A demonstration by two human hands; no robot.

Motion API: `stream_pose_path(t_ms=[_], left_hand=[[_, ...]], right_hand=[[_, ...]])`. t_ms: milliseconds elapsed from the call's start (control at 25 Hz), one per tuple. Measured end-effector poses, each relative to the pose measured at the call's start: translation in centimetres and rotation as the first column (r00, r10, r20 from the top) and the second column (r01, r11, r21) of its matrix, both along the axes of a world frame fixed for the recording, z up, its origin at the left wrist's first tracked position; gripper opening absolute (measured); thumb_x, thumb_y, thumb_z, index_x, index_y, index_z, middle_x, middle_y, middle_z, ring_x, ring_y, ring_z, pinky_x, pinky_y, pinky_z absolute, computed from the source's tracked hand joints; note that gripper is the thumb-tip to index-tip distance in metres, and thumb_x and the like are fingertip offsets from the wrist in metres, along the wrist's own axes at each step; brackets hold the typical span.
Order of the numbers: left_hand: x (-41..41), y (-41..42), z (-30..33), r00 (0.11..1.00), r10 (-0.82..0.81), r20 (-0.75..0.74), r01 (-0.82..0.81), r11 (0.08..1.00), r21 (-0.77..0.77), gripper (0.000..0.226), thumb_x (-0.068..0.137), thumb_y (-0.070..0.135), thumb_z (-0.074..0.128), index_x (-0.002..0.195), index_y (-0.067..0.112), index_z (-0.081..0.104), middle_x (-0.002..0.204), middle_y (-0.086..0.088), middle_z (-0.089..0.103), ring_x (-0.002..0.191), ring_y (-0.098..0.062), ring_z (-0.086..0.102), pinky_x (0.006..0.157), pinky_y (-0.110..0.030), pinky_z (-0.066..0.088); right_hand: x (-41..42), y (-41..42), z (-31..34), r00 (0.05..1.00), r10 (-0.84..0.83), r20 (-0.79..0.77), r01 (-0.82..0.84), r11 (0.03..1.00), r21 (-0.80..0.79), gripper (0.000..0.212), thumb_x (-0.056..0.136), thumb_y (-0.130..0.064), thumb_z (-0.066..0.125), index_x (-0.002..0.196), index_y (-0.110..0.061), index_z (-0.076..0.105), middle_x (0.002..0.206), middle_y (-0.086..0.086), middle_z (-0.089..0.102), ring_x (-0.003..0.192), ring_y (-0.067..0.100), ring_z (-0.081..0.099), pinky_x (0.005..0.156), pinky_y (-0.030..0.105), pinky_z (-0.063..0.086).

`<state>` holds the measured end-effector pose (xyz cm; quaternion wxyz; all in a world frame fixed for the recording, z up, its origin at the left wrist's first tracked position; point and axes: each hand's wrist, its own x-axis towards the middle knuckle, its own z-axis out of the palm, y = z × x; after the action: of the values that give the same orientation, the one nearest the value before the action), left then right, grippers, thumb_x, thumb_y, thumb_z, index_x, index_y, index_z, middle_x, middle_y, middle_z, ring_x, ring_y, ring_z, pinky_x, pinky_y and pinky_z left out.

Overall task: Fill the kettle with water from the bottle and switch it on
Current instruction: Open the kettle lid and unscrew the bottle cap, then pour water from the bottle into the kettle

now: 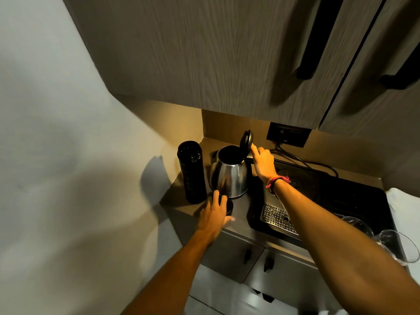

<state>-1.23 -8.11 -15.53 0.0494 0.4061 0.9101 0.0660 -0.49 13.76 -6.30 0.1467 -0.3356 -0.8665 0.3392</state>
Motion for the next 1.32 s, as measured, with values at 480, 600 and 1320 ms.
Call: stream_pose_path(t_ms=[480, 600, 1320], left_hand=[[-9.0, -4.6, 10.4, 0.944, 0.318, 0.089, -0.264, 0.565, 0.782, 0.102, 0.067, 0.062, 0.083, 0.144, 0.011, 0.039, 0.145, -0.01, 0.046, 0.132, -0.025, 0.046, 0.105, -0.034, 0.042], [-9.0, -3.4, 9.6, 0.791, 0.113, 0.602, -0.579, 0.456, 0.675, 0.109, 0.059, 0.038, 0.096, 0.147, 0.018, 0.037, 0.145, -0.006, 0.052, 0.134, -0.025, 0.05, 0.106, -0.032, 0.045], [-8.0, -1.6, 11.4, 0.955, 0.291, 0.051, -0.291, 0.893, 0.345, 0.068, 0.066, 0.041, 0.085, 0.117, 0.009, 0.053, 0.11, -0.012, 0.067, 0.099, -0.031, 0.066, 0.083, -0.042, 0.057]], right_hand=[[0.0, 0.0, -0.1, 0.991, 0.134, 0.025, -0.136, 0.985, 0.108, 0.049, 0.103, -0.016, 0.034, 0.15, 0.001, 0.033, 0.161, 0.018, 0.027, 0.151, 0.033, 0.017, 0.126, 0.042, 0.009], [0.5, 0.0, -0.3, 0.972, 0.208, 0.111, -0.229, 0.946, 0.23, 0.053, 0.104, -0.011, 0.034, 0.155, -0.005, 0.022, 0.164, 0.014, 0.018, 0.154, 0.034, 0.005, 0.125, 0.053, 0.0], [1.1, -0.5, 0.6, 0.962, 0.104, 0.253, -0.122, 0.991, 0.058, 0.059, 0.103, -0.04, 0.023, 0.158, -0.023, 0.009, 0.167, 0.009, -0.005, 0.151, 0.041, -0.011, 0.119, 0.064, 0.002]])
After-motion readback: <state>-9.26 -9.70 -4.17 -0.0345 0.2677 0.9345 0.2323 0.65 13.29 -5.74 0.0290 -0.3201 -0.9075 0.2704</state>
